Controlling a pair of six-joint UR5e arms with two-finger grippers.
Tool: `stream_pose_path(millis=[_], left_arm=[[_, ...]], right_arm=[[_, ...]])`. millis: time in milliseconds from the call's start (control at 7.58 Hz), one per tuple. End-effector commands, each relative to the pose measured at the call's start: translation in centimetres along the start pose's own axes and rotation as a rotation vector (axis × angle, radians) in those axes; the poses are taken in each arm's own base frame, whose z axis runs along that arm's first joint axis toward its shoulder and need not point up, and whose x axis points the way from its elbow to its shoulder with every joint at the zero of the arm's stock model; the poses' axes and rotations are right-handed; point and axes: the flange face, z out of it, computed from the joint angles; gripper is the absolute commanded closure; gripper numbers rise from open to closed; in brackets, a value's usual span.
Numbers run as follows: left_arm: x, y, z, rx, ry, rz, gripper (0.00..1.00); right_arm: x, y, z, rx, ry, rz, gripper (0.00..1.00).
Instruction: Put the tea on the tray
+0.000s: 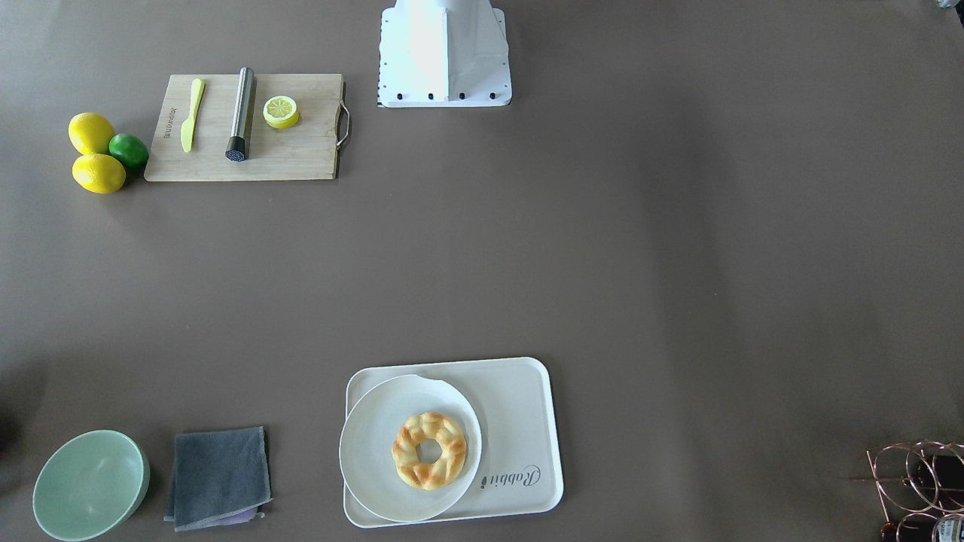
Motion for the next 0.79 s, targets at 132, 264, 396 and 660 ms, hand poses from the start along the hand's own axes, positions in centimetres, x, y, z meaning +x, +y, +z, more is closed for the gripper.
stream_pose_path(millis=[132,264,396,660], left_arm=[[0.42,-0.37,-0.45,0.01,-0.001,0.01,0.03],[0.41,-0.5,-0.44,0.01,-0.001,0.01,0.03],[0.46,-0.51,-0.49,0.011,-0.001,0.011,0.03],[0.47,-0.52,-0.5,0.012,-0.001,0.012,0.03]], right_arm=[[-0.14,-0.07,-0.05,0.001,0.0,-0.002,0.0],[-0.01,0.0,-0.05,0.001,0.001,0.0,0.0],[-0.02,0.0,-0.05,0.001,0.0,0.0,0.0],[-0.1,0.0,-0.06,0.001,-0.006,-0.003,0.0]])
